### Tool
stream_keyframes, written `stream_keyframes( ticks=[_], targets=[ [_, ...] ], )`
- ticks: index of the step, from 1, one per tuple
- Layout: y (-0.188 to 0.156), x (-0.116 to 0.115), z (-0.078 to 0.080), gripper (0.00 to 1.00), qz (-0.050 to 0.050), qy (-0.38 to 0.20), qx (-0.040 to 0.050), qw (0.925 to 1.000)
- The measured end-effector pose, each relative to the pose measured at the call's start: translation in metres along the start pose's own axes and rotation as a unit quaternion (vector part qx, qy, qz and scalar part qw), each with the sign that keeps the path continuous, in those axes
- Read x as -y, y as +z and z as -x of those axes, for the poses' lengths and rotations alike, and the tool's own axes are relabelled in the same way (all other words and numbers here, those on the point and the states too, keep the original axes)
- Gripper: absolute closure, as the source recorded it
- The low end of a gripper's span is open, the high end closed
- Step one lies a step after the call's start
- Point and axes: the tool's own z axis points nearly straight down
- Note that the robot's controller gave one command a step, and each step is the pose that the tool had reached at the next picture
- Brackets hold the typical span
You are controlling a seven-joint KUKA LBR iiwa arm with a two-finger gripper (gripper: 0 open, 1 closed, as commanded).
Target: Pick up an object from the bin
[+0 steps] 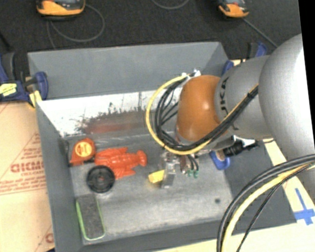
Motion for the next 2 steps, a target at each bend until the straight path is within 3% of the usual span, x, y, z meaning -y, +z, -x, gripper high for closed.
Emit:
stream_keyframes(
  ticks=[1, 2],
  targets=[
    [-0.021, 0.001, -0.002, 1.00, -0.001, 0.000, -0.0036, 1.0000],
    [-0.038, 0.000, 0.001, 1.00, 0.000, 0.000, 0.0003, 1.0000]
  ],
)
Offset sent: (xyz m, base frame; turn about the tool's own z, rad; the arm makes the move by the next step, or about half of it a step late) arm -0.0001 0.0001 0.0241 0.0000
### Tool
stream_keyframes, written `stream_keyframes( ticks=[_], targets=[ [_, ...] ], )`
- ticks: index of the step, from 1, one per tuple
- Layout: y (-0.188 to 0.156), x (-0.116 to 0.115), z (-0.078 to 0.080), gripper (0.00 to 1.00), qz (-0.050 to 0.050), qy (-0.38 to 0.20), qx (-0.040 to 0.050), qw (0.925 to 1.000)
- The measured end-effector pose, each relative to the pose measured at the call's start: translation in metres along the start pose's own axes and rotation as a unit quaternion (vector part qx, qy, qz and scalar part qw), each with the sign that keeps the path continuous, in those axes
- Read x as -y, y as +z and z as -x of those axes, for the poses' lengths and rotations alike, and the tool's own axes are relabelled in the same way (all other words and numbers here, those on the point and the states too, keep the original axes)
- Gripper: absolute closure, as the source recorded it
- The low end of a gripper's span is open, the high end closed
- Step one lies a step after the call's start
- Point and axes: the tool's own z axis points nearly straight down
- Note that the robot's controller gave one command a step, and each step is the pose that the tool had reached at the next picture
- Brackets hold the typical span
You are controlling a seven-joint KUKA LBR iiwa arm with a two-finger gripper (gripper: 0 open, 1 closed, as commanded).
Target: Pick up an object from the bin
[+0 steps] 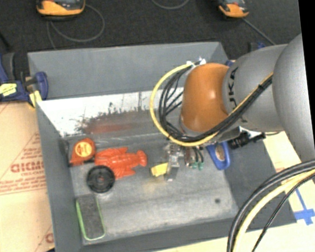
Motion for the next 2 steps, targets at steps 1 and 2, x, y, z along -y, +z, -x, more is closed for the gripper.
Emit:
stream_keyframes(
  ticks=[1, 2],
  targets=[
    [-0.016, 0.000, -0.001, 1.00, 0.000, 0.000, -0.0010, 1.0000],
    [-0.032, 0.000, 0.000, 1.00, 0.000, 0.000, 0.0002, 1.0000]
  ],
)
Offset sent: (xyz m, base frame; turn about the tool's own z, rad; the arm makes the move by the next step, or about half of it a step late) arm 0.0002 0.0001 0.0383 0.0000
